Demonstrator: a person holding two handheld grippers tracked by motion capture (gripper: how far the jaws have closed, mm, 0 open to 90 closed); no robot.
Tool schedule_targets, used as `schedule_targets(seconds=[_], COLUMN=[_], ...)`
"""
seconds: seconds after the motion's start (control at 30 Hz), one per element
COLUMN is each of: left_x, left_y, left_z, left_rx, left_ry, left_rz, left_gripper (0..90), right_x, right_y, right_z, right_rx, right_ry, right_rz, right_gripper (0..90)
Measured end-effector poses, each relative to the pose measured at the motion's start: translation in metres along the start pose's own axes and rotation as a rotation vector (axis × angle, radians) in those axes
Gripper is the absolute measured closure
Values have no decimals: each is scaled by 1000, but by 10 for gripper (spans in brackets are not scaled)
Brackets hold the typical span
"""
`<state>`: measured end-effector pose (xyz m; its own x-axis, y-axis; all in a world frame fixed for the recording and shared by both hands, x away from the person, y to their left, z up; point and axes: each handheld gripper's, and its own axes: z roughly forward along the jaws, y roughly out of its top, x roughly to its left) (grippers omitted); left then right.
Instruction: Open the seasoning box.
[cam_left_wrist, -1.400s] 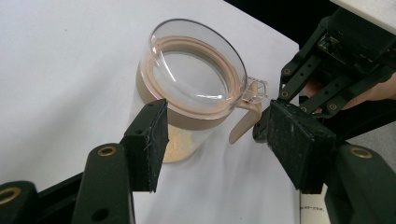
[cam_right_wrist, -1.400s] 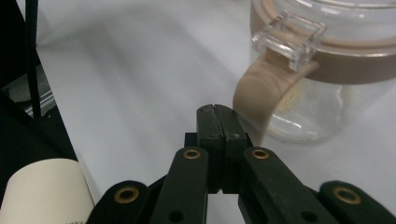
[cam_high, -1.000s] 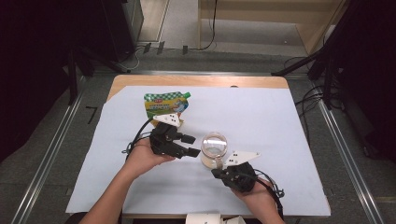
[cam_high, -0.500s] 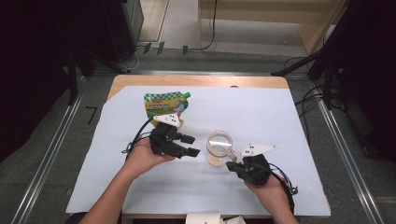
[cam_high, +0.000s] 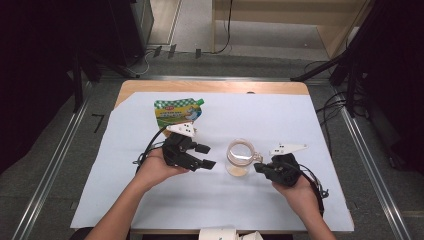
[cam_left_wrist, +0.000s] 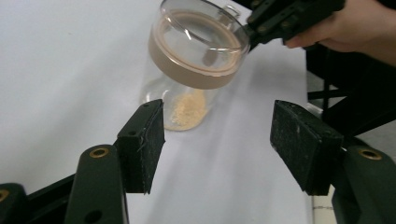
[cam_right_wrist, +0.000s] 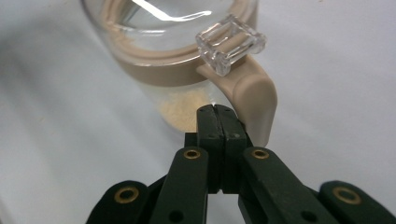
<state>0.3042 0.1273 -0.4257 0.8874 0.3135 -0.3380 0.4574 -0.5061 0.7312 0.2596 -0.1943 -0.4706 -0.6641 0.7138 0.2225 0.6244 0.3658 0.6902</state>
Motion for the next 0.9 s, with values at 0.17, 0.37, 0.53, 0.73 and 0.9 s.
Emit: schedule_targets(seconds=[0.17,0.37,0.53,0.73,0.9], left_x=[6,6,9,11,12], left_y=[4,17,28,38,39], left_z=[6,21,35,49,62], left_rx=[-20,4,20,16,3], left_ry=[-14,21,13,10,13], left_rz=[-23,9,17,44,67], left_gripper=[330,299,275,267,265], right_x=[-17,-29,-38,-39,-37], right_y=[3,9,13,14,14], right_z=[5,10,16,21,24], right_rx=[-13,-38,-52,-46,-44], right_ry=[5,-24,-28,-36,-61], right_rz=[35,29,33,20,15], right_gripper=[900,900,900,900,900])
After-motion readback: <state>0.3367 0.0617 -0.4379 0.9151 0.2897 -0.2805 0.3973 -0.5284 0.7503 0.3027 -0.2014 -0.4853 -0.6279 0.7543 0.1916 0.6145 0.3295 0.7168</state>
